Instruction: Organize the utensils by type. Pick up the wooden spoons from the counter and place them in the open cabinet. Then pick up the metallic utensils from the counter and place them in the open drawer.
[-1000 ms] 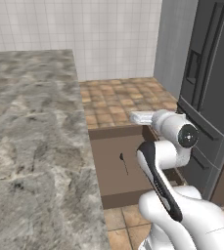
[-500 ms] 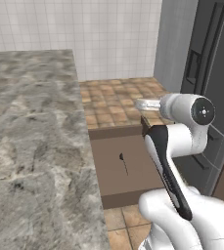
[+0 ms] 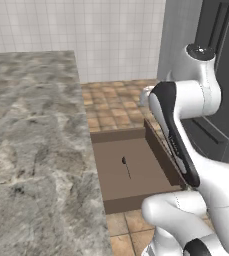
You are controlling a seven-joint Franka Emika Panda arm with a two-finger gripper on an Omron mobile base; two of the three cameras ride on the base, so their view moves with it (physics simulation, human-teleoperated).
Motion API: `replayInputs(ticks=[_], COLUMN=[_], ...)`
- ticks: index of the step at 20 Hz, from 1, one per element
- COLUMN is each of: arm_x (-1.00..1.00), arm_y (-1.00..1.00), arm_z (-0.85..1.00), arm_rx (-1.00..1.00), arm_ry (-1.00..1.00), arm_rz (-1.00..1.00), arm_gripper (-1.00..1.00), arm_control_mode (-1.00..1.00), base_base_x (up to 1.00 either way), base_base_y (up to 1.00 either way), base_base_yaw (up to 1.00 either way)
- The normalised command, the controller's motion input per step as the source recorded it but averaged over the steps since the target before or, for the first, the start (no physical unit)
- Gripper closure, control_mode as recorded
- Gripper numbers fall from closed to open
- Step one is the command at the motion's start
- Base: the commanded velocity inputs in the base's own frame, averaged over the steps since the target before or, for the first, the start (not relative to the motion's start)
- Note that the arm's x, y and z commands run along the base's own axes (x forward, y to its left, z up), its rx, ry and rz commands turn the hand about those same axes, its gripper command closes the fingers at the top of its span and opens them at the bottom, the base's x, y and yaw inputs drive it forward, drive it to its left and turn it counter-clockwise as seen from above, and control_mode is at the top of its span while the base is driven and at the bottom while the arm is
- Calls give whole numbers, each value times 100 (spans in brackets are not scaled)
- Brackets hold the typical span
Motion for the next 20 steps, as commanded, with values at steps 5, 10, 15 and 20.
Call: replayInputs(ticks=[5,10,15,20], arm_x=[-47,-45,-72,-65], arm_y=[0,0,-1,-3], arm_z=[-84,-70,-8,0], arm_rx=[0,0,0,0], arm_ry=[1,-9,0,5], arm_rz=[0,3,6,6], arm_gripper=[-100,-100,-100,-100], arm_control_mode=[-100,-100,-100,-100], base_base_x=[0,0,0,0], base_base_y=[0,0,0,0], base_base_yaw=[0,0,0,0])
